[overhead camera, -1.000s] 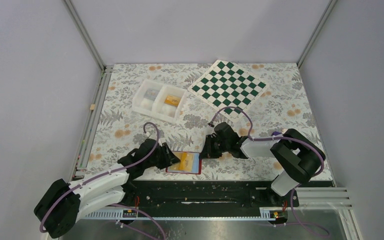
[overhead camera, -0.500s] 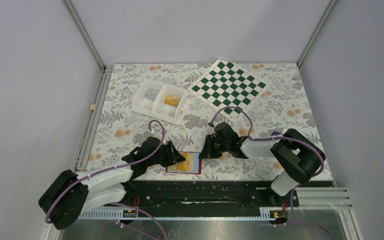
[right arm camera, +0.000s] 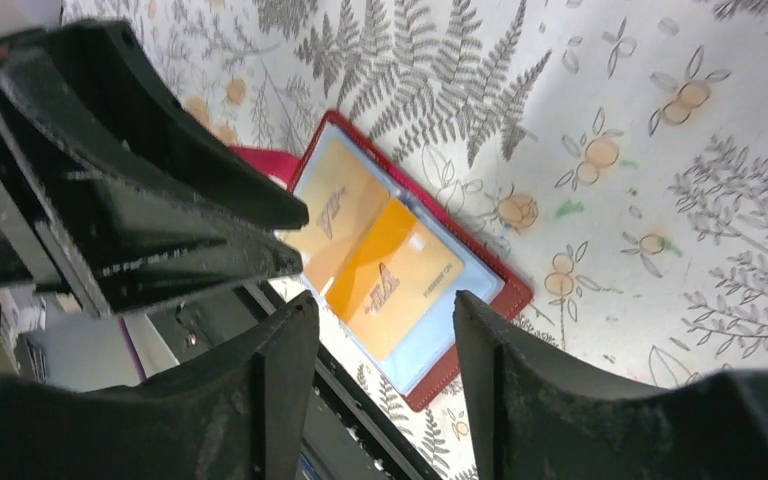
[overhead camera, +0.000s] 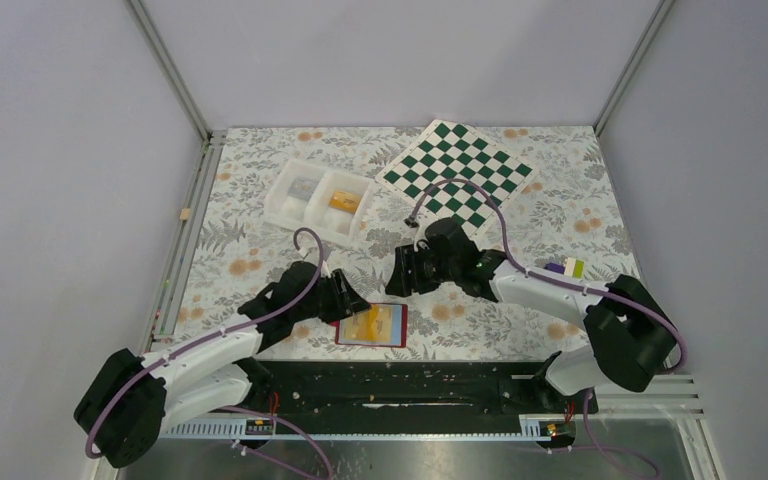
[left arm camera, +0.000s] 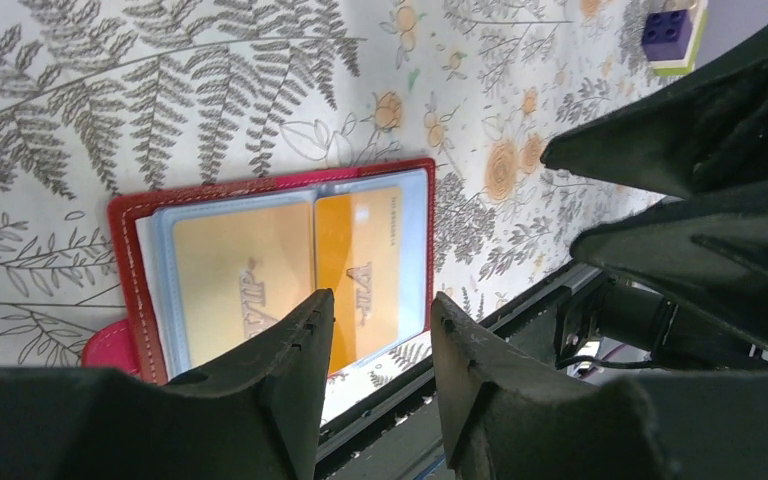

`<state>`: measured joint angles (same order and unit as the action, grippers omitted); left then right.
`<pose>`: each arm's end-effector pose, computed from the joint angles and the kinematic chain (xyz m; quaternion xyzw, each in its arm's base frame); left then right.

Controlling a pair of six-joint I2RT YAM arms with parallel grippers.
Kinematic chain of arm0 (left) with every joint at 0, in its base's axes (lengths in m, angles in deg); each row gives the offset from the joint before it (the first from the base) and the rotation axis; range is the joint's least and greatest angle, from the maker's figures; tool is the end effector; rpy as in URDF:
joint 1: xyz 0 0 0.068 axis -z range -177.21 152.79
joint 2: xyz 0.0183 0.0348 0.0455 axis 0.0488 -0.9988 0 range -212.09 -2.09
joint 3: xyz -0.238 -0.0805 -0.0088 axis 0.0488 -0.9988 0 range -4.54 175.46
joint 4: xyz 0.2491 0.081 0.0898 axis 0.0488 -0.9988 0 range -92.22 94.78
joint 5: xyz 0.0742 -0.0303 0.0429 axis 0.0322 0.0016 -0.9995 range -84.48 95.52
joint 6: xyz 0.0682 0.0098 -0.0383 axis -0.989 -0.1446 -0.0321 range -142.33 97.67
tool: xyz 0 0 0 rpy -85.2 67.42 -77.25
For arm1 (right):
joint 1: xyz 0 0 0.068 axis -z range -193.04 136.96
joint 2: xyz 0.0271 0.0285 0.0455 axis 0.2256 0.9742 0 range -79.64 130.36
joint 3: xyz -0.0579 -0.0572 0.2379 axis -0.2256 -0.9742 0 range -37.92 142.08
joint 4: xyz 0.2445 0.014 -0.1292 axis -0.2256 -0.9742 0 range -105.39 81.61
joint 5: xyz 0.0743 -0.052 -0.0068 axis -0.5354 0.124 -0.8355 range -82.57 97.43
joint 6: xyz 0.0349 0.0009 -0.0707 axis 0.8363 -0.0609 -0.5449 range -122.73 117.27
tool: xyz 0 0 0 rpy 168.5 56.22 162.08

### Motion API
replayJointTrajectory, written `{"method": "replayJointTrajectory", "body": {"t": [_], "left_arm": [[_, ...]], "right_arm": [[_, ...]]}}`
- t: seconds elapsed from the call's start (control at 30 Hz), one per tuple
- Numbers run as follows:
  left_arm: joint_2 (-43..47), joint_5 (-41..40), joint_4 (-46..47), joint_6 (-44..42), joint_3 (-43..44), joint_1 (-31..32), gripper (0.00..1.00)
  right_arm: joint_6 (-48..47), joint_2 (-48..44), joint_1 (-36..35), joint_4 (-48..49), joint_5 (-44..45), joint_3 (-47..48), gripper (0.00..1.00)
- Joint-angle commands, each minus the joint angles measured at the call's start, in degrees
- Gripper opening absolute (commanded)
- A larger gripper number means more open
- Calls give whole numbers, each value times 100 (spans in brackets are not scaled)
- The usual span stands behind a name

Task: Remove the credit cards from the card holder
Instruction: Remove the credit card from the card holder.

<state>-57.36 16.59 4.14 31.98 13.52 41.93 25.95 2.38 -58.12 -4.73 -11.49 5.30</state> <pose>0.1760 -0.1601 0.1159 -0.0760 0.8918 -0.3779 0.2368 0.2250 0.2567 0.1565 -0.1998 0.8558 0.3894 0.2759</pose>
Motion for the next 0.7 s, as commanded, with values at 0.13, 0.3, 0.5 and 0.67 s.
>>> {"method": "replayJointTrajectory", "body": {"t": [0.13, 0.3, 0.5, 0.67], "left_arm": [[184, -172, -316, -217, 83, -30, 41], [-70, 227, 419, -106, -228, -29, 41], [-244, 361, 904, 46, -504, -34, 42], [-165, 321, 874, 13, -568, -30, 42]], "right_arm": [[1181, -243, -45, -1027, 1016, -240, 68], [1593, -170, -80, -348, 628, -584, 61], [1696, 289, -453, -50, 629, -427, 44], [1707, 442, -528, -74, 835, -339, 34]]}}
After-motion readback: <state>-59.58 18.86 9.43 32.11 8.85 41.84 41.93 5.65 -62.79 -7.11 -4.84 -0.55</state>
